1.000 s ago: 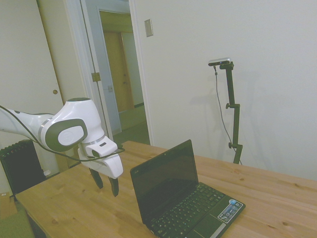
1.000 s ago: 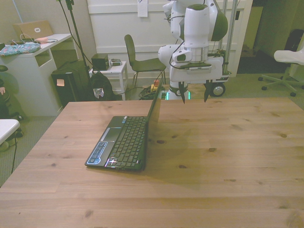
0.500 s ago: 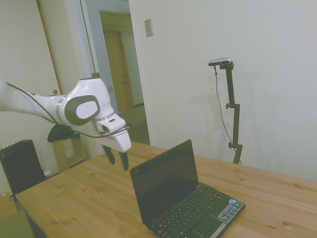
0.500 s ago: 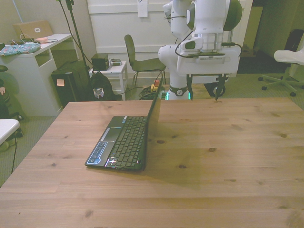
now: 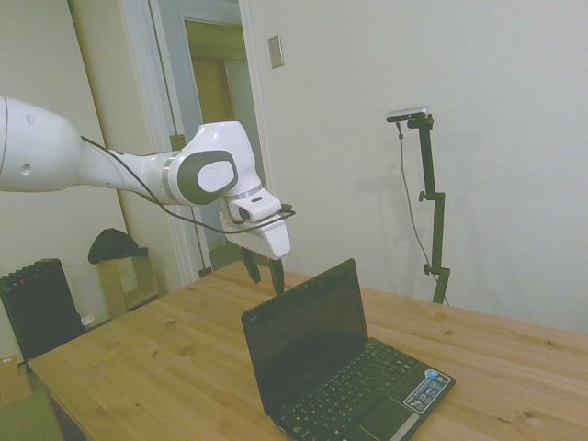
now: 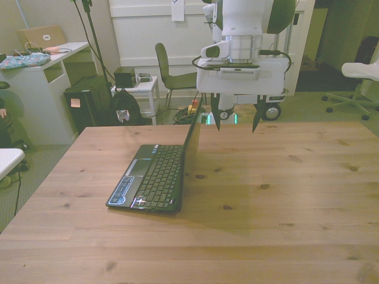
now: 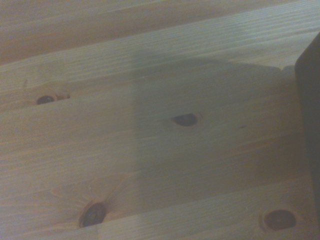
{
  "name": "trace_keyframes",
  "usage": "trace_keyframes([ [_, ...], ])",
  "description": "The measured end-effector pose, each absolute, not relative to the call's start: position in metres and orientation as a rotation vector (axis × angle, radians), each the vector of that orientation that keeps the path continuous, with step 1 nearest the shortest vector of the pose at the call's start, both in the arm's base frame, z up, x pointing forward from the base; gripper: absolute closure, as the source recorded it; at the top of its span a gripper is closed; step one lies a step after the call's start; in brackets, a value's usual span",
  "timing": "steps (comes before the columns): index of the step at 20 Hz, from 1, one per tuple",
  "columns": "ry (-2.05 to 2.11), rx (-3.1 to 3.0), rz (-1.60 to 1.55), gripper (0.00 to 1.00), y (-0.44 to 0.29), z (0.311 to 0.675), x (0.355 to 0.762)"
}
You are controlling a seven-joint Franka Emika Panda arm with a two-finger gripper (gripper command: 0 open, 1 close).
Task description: Close the laptop
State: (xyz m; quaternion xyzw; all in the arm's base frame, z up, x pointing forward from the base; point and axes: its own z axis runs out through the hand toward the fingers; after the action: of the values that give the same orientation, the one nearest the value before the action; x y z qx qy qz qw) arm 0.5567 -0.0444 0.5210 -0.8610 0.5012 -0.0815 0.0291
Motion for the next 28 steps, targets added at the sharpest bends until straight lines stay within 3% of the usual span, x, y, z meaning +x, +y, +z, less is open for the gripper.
trace_keyframes([
  [18, 1.645, -2.621, -0.194, 1.0, -0.08, 0.52, 0.559],
  [28, 1.789, -2.549, -0.147, 1.0, -0.145, 0.517, 0.541],
])
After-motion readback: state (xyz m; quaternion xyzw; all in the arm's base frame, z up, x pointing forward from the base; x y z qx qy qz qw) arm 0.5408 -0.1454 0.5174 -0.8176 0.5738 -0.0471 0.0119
